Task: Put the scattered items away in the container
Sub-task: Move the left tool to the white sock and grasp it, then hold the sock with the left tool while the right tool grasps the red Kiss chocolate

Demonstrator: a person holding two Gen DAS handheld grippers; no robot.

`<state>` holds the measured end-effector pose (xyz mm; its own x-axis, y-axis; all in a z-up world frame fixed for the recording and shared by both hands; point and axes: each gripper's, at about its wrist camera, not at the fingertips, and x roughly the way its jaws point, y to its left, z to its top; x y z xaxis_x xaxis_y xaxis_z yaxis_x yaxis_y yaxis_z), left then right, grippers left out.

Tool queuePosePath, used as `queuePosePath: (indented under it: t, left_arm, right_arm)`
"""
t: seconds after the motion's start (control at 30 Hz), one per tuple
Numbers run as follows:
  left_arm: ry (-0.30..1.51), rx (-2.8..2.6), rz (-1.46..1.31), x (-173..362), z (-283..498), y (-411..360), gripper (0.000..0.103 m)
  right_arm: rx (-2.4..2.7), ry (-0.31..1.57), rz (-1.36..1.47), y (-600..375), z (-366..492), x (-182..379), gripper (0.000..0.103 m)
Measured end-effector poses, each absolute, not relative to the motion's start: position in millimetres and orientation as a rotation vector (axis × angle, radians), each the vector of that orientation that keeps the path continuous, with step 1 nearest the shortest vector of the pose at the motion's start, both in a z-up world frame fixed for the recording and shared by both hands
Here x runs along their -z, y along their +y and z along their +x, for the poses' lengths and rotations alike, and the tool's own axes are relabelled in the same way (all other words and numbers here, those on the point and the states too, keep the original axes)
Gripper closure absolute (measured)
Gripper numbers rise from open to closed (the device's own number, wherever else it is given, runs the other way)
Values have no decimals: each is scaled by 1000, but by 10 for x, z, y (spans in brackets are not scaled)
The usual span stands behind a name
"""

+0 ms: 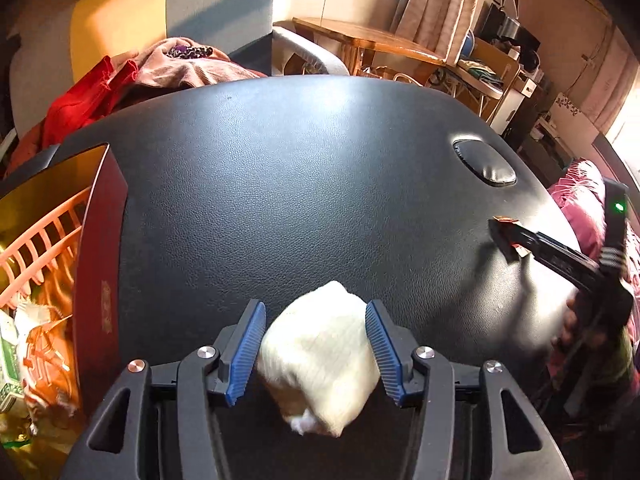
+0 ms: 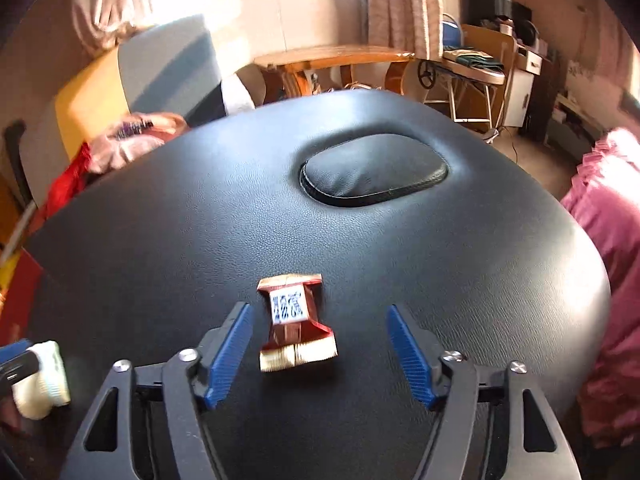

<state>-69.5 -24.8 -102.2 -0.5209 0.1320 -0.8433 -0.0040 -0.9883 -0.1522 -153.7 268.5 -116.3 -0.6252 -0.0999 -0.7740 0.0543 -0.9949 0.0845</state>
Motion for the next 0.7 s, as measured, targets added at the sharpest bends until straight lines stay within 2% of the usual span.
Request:
queuePosePath:
  t: [0.03, 0.07, 0.1, 0.17, 0.53, 0.6, 0.7]
  left_arm:
    - [-199, -2669, -1487, 1008, -666, -257, 50]
    - [-197, -2672, -1479, 994, -637, -267, 49]
    - [-192, -2672, -1473, 986, -616, -275, 49]
    - [-181, -2673, -1460, 969, -575, -290, 49]
    - [-51, -2624, -1431, 928, -600, -230, 46]
    - [-27, -2597, -1456, 981, -667, -182, 46]
    - [-42, -2590, -1480, 1022, -662, -150, 46]
  right_arm:
    - [2738, -69, 1336, 2661, -1581, 1187, 47]
    - [2741, -39, 1345, 2630, -1604, 1194, 62]
    - [2739, -26, 1348, 2613, -1598, 1188, 73]
    - [2732, -4, 1354, 2574, -1580, 1177, 77]
    - [2565, 85, 1284, 1990, -1015, 1168, 77]
    - [2572, 73, 1274, 1973, -965, 1134, 73]
    - [2588, 54, 1261, 1991, -892, 1080, 54]
